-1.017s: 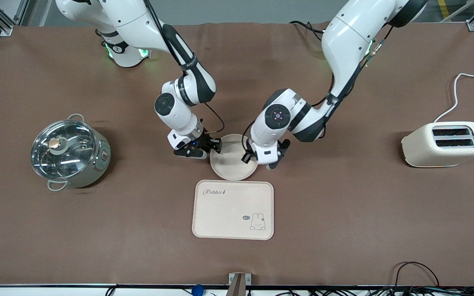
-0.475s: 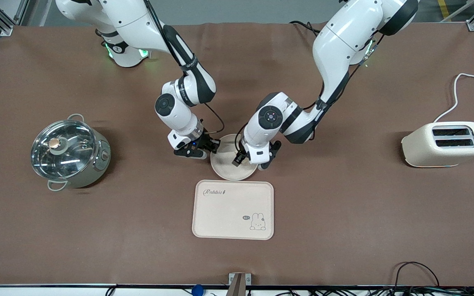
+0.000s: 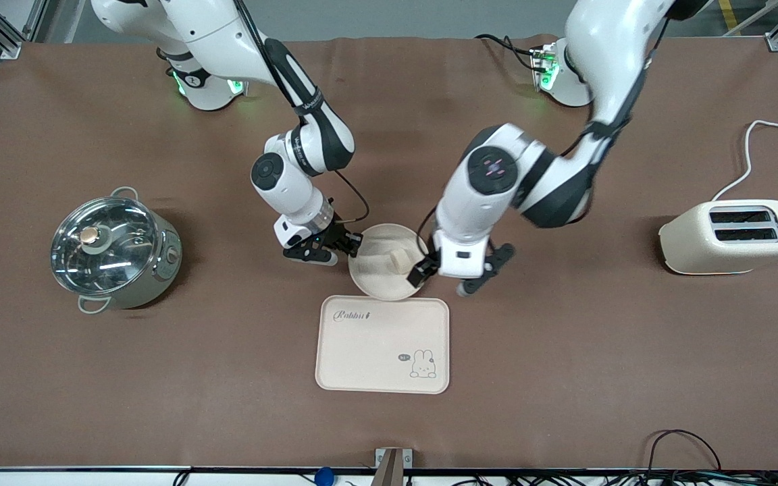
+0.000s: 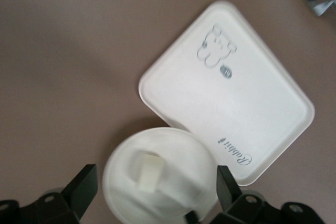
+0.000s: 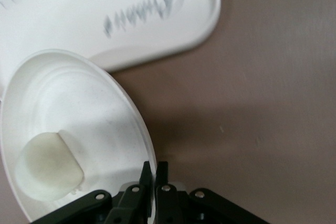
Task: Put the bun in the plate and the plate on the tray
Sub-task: 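Slide the plate onto the tray with the right gripper while the left withdraws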
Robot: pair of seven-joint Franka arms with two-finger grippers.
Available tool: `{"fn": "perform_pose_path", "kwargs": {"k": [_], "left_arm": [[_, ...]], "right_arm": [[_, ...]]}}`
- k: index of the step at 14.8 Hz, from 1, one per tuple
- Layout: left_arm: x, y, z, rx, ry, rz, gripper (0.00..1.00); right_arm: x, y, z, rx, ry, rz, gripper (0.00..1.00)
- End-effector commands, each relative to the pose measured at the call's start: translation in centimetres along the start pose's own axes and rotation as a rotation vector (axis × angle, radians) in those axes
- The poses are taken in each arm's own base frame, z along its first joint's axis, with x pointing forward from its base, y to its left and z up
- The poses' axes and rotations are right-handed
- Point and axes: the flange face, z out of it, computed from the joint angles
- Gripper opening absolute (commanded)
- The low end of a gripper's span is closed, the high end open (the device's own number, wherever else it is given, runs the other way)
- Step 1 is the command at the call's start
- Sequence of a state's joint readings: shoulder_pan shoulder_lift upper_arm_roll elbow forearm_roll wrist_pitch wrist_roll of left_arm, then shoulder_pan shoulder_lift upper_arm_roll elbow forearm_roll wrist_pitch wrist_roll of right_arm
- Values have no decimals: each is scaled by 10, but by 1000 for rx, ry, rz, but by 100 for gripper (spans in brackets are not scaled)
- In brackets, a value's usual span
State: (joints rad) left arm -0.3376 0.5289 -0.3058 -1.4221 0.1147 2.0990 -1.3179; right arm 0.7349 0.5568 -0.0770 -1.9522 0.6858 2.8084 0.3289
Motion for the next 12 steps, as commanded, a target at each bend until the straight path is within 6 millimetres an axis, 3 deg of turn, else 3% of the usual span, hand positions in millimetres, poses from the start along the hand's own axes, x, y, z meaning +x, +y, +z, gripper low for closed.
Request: {"fn": "perform_pose_path", "kwargs": {"k": [1,5,8,12], "left_arm": [[52,-30,-65,31,53,112,100],[123,-89,-149,67,104,278,100],[154,-133,-191,123,102,435,100],[170,-184,-233,203,46,585,100]], "right_arm": [[46,-3,-14,45,28,58,0],[82,3,-6,61,67,93,0],[99,-1,12,72,82,101,0],[113,-10,40,91,100,149,0]]}}
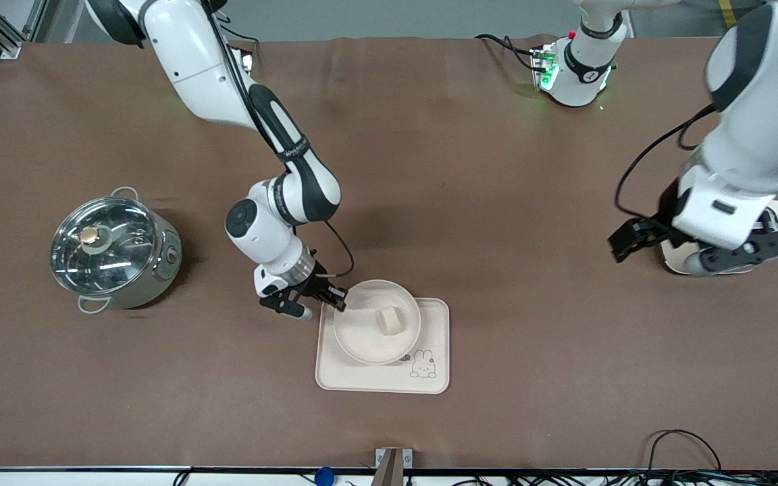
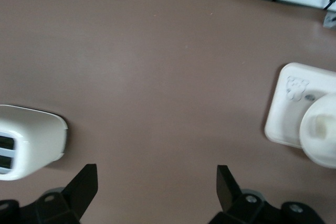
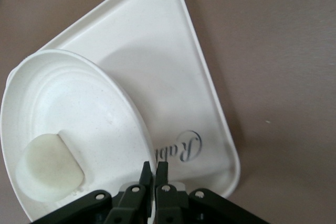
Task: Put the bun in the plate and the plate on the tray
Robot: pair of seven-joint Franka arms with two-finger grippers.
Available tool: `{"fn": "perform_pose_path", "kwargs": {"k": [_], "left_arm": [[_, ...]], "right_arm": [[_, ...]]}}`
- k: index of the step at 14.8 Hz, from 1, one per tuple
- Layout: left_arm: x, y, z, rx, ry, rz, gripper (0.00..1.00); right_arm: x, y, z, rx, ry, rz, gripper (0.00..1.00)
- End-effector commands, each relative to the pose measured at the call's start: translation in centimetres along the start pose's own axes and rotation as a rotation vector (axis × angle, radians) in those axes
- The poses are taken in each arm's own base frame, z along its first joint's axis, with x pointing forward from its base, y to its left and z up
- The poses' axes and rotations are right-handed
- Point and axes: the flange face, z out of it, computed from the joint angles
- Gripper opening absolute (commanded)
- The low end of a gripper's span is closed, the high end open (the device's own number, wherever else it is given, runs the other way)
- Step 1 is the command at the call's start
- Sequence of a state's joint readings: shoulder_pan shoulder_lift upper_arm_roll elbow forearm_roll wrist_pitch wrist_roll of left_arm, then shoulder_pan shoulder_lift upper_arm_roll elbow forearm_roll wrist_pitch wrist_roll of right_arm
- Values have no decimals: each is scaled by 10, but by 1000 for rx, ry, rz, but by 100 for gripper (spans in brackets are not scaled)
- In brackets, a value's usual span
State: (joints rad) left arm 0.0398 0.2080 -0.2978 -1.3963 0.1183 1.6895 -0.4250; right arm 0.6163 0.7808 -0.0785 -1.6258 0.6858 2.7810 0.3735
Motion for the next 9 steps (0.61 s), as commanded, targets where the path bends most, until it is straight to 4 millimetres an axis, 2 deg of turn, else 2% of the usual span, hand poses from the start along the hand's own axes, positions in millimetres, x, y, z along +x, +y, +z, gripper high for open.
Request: {"fn": "perform_pose_path", "kwargs": {"k": [1,2,3,4,6,7,9], "left_arm": [[-15,-33,-22,37,-36,110,100],[-23,-35,-34,41,-26,150,100],[-30,-43,-34,54,-34,147,100],[-41,-48,-39,59,-32,142,100],[-61,-59,-41,50,-50,166,100],[-69,-62,-40,50,-59,179,100],[-87,-68,-43,45,-65,180,100]], "right_arm": [[10,-12,15,34,17,31,5],[16,-9,14,32,21,32,39],[21,-4,11,29,26,36,70],[16,-1,14,18,24,26,71],[12,3,1,11,22,13,91],[14,4,-11,13,25,-10,100],[28,23,-51,-2,43,-45,100]]}}
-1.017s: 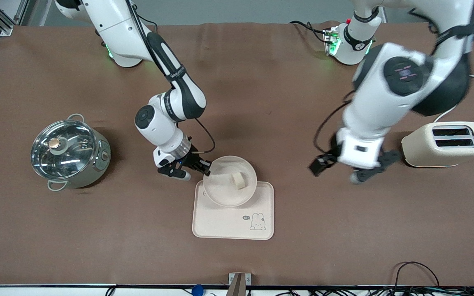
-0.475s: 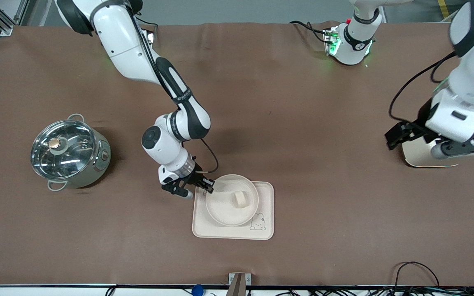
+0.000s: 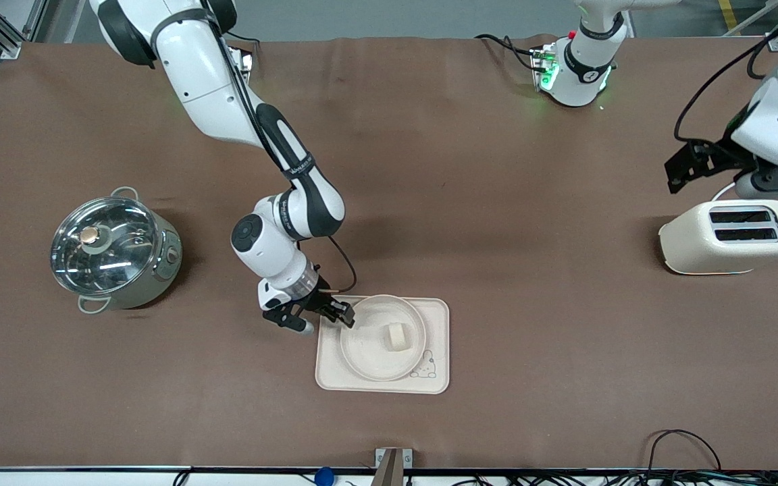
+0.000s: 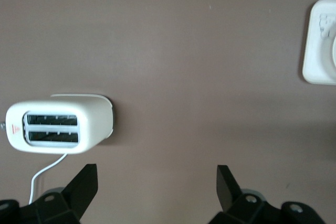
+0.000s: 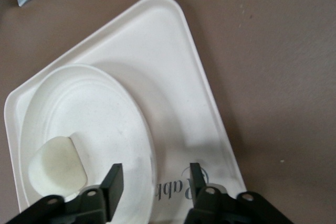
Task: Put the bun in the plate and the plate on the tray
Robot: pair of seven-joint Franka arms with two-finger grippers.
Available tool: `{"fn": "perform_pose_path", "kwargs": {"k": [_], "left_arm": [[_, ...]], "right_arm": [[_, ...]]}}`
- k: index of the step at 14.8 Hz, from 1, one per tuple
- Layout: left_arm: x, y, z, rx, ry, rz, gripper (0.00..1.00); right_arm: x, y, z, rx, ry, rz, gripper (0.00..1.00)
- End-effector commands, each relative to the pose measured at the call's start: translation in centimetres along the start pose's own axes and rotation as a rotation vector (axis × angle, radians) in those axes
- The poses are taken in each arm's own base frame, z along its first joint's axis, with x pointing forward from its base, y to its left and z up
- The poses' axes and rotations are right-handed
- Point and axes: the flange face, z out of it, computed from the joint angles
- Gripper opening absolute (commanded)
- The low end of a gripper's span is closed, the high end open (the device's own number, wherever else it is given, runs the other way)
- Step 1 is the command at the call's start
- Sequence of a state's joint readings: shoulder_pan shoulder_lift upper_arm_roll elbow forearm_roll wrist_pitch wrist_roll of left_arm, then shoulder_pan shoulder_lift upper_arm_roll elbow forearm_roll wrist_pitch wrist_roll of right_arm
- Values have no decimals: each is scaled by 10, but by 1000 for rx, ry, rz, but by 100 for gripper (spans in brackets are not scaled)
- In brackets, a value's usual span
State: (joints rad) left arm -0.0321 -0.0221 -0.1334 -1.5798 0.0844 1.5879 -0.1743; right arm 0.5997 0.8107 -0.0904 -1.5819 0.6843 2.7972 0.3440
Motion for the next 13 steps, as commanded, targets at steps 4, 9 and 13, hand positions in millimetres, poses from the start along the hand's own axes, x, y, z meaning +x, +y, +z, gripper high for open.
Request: {"fn": "perform_pose_path", "kwargs": {"k": [4,9,13], "left_arm": [[-40,-8,-4,-9,-17,41,100],[-41,-3,-4,-59,-28,71,100],[-27,-2,-3,-57,-25,69,100]], "right_arm": [[51,60,-165,-28,-85,-64,100],[109,137,-324,-192,-196,-261,100],[117,155,-440,-376,-212,-393,100]]}}
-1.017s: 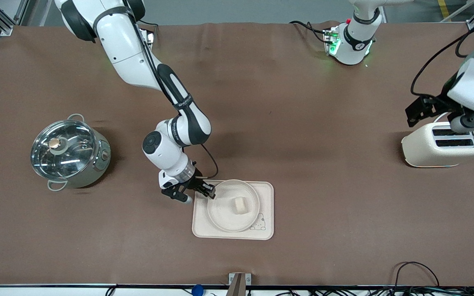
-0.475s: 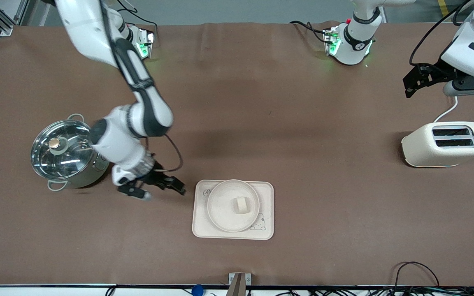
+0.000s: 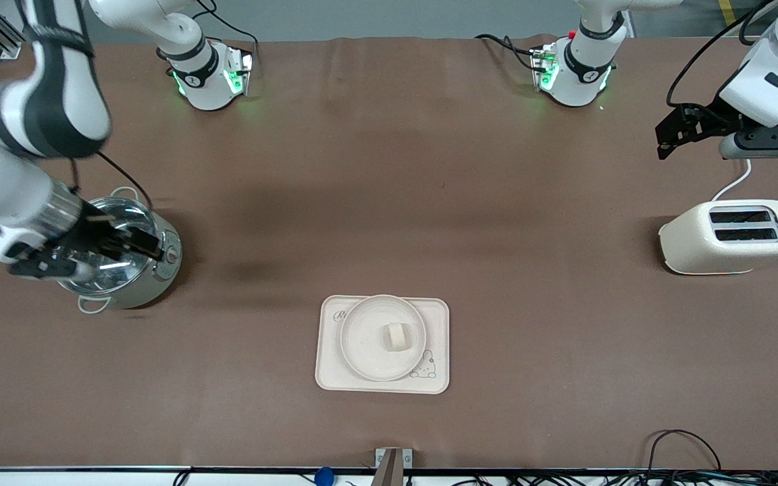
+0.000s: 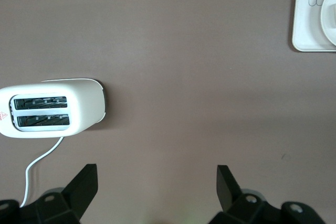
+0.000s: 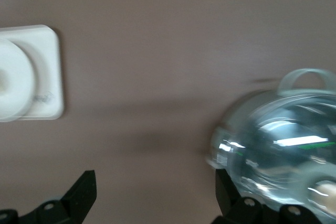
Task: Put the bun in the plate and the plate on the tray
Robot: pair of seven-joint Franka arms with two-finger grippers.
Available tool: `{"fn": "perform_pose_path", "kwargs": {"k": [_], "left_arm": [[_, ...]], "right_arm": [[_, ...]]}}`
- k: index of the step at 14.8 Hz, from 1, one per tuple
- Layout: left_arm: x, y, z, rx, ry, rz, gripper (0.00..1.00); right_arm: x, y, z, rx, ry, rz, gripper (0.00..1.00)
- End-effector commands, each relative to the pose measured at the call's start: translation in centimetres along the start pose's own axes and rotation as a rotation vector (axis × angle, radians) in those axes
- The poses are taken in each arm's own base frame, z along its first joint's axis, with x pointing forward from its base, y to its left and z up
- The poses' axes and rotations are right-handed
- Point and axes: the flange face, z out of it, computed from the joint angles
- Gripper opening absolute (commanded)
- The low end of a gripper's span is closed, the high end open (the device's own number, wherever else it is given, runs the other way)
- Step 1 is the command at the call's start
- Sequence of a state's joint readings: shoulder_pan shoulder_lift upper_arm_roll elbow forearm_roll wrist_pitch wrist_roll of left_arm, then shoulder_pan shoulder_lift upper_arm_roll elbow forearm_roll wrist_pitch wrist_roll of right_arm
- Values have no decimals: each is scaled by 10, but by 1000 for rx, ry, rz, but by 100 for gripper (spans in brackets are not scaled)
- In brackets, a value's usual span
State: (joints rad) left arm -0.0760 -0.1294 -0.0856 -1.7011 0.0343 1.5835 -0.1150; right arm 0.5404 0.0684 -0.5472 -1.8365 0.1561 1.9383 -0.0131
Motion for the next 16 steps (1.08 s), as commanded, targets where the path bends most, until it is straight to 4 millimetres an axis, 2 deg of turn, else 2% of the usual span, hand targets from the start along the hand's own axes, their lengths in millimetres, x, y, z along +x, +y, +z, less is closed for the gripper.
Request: {"fn": "perform_pose_path", "kwargs": {"k": [1,6,7,10,16], "left_arm": [[12,0,-5,-20,2,14,100],[26,-3,-16,-14,27,9,100],[27,-3,-15,-14,27,9,100],[34,-7,-13,-15,25,3,100],[34,-19,-13,-14,18,-5,100]], "right_arm": [[-25,20,-54,-61,-8,-49,100],[-45,62,-100,-106,0,-13,100],[-48,63,-104,-113,-5,-9,100],[-59,41,-117,-140,-2,-32,100],[-89,35,-151,-132,-21,-10,100]]}}
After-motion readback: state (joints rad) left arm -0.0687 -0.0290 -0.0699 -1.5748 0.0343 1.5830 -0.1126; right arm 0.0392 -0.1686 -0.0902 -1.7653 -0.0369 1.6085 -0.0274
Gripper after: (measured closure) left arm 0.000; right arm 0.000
